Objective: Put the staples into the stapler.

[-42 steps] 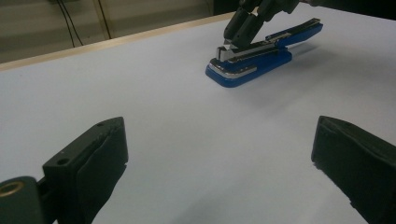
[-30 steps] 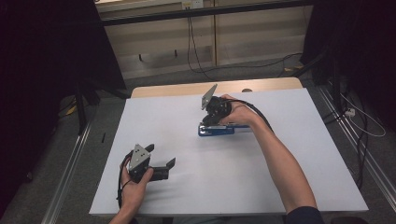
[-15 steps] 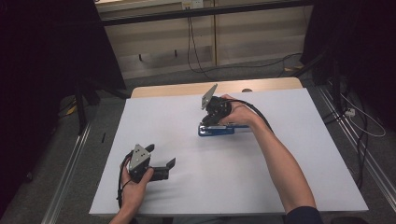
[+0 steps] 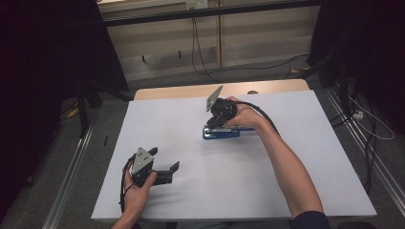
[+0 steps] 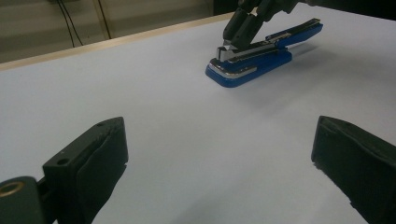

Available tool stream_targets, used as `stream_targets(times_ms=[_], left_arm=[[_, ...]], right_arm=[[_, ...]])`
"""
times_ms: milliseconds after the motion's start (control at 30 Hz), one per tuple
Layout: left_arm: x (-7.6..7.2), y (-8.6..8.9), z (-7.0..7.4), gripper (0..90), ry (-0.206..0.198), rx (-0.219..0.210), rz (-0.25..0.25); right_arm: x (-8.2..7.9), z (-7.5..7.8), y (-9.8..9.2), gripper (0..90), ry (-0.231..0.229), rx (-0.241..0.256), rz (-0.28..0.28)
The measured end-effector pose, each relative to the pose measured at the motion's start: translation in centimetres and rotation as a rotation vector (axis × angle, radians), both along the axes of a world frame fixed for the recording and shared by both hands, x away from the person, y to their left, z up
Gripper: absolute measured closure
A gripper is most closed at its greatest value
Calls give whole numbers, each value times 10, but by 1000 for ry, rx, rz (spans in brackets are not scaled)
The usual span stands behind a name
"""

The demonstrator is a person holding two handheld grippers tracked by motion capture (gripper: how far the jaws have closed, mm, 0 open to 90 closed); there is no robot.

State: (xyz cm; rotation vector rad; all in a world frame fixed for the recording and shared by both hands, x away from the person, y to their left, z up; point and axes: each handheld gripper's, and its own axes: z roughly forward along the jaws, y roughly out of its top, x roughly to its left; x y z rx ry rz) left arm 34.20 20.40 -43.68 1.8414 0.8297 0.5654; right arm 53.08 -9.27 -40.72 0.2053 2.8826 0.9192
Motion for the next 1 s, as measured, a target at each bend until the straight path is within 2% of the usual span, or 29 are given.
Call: stream_targets(times_ms=[200,533,567,1000], left_arm=[[0,0,0,38,0,3,0],[0,0,0,38,1,3,0],[0,0,0,38,0,1,0],[0,0,0,38,0,3,-1]], right_arm=[[0,-3,0,791,3,-14,8],[0,0,0,790,-5,-3,1],[0,0,0,790,4,2,-3],[1,-2,0,790,0,-18,-1]])
